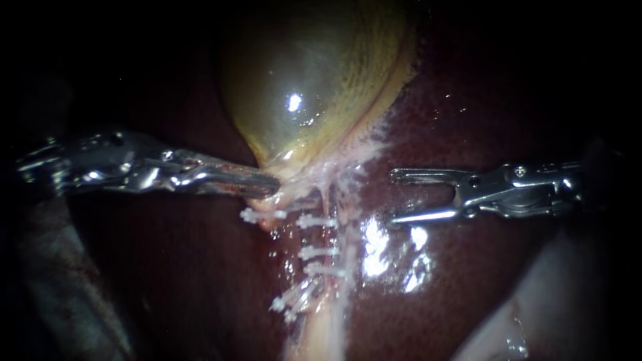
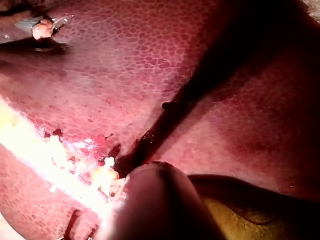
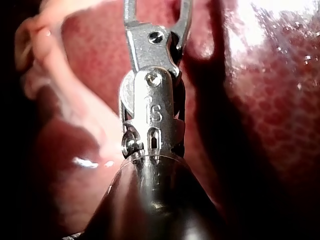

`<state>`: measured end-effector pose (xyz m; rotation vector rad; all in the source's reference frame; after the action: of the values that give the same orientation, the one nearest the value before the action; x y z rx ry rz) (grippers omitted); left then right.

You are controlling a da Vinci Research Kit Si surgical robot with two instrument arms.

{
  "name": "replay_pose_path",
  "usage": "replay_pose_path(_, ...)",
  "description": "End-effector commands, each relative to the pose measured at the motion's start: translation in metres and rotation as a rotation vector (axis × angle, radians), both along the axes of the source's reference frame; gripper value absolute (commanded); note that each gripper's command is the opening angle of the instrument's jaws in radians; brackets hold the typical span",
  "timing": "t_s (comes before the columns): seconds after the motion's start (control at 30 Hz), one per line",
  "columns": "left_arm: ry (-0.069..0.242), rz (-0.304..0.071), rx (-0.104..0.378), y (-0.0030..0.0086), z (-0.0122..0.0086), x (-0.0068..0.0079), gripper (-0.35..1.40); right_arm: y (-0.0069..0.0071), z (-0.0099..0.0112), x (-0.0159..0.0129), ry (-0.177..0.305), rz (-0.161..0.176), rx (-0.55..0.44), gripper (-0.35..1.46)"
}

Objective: Going back third clip right tube

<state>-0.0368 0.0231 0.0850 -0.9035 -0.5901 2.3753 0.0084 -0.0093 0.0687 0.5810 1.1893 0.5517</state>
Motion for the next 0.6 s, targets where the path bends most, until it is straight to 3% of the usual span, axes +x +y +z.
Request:
replay_pose_path(0.03,0.001,-0.002,0.005,-0.0002,0.0002,-0.0002,-0.35,0.0,0.0001,0.0001,0.0,0.001,-0.001,0.52)
replay_pose_path(0.23,-0.006,0.001,0.006,-0.0008,0.001,-0.0014,-0.35,-0.0003,0.0004,0.0007,0.003,-0.008,0.001,0.52)
replay_pose_path(0.6,-0.007,-0.001,0.011,-0.0009,0.0014,-0.0014,-0.35,-0.0004,0.0006,0.001,0.002,-0.007,0.0,0.52)
